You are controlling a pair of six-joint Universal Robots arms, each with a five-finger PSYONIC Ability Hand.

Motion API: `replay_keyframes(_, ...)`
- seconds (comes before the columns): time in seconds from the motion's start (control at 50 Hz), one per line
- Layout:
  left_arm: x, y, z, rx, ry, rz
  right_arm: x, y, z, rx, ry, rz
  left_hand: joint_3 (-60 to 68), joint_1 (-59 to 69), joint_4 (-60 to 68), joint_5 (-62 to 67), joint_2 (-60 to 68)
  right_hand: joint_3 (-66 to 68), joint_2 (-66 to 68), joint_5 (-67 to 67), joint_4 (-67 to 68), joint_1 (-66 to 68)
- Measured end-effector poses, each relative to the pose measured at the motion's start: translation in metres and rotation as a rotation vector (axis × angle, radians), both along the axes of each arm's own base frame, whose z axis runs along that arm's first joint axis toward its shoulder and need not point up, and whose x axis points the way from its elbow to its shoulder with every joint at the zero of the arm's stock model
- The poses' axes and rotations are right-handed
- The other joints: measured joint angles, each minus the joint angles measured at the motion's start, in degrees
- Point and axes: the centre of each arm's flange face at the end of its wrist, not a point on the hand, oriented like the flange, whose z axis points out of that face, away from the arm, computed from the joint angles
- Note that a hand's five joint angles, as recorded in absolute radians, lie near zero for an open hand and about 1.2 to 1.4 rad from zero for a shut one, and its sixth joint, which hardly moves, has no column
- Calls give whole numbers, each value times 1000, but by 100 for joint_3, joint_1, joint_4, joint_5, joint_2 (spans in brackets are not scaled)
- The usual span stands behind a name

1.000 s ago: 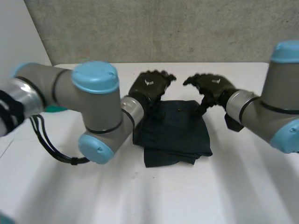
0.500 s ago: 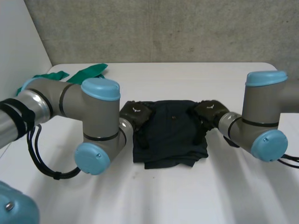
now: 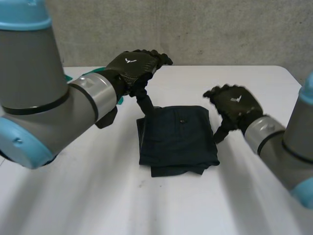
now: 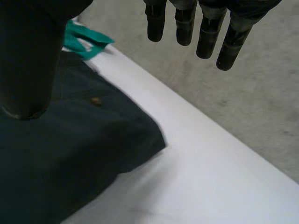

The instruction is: Fold the laundry.

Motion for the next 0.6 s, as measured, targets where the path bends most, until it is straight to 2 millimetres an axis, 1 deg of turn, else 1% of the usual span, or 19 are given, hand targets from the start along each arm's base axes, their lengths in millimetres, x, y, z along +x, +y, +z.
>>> replay_keyframes(0.02, 2, 2, 0, 17, 1, -8, 2, 7, -6, 9, 4, 15, 0, 0, 0, 0, 0, 0, 0, 0, 0, 0)
replay_keyframes(0.1, 7, 9, -1, 56, -2, -20, 9, 25, -24, 24, 12, 59, 0, 0, 0, 0, 0, 0, 0, 0, 0, 0)
replay_keyframes(0.14, 8, 10, -2, 62, -4, -21, 11, 29, -30, 28, 14, 72, 0, 0, 0, 0, 0, 0, 0, 0, 0, 0)
replay_keyframes(0.16, 9, 13, -3, 67, -7, -22, 14, 33, -38, 33, 17, 86, 0, 0, 0, 0, 0, 0, 0, 0, 0, 0)
replay_keyframes(0.22, 11, 15, -4, 72, -13, -23, 19, 37, -50, 41, 23, 104, 0, 0, 0, 0, 0, 0, 0, 0, 0, 0)
replay_keyframes(0.24, 12, 17, -5, 75, -16, -23, 21, 38, -57, 43, 27, 113, 0, 0, 0, 0, 0, 0, 0, 0, 0, 0)
replay_keyframes(0.26, 12, 17, -5, 75, -17, -23, 22, 39, -59, 44, 28, 115, 0, 0, 0, 0, 0, 0, 0, 0, 0, 0)
replay_keyframes(0.32, 12, 19, -9, 83, -24, -26, 27, 39, -74, 50, 38, 129, 0, 0, 0, 0, 0, 0, 0, 0, 0, 0)
replay_keyframes(0.38, 12, 20, -11, 88, -27, -27, 30, 37, -85, 51, 45, 137, 0, 0, 0, 0, 0, 0, 0, 0, 0, 0)
replay_keyframes(0.5, 12, 20, -14, 90, -26, -28, 35, 31, -97, 31, 54, 146, 0, 0, 0, 0, 0, 57, 24, 16, 17, 75)
replay_keyframes(0.58, 11, 20, -15, 88, -23, -28, 40, 23, -101, -2, 63, 151, 0, 0, 0, 0, 0, 915, 774, 582, 688, 916)
replay_keyframes(0.6, 11, 20, -15, 88, -23, -28, 40, 23, -101, -2, 63, 151, 0, 0, 0, 0, 0, 915, 774, 582, 688, 916)
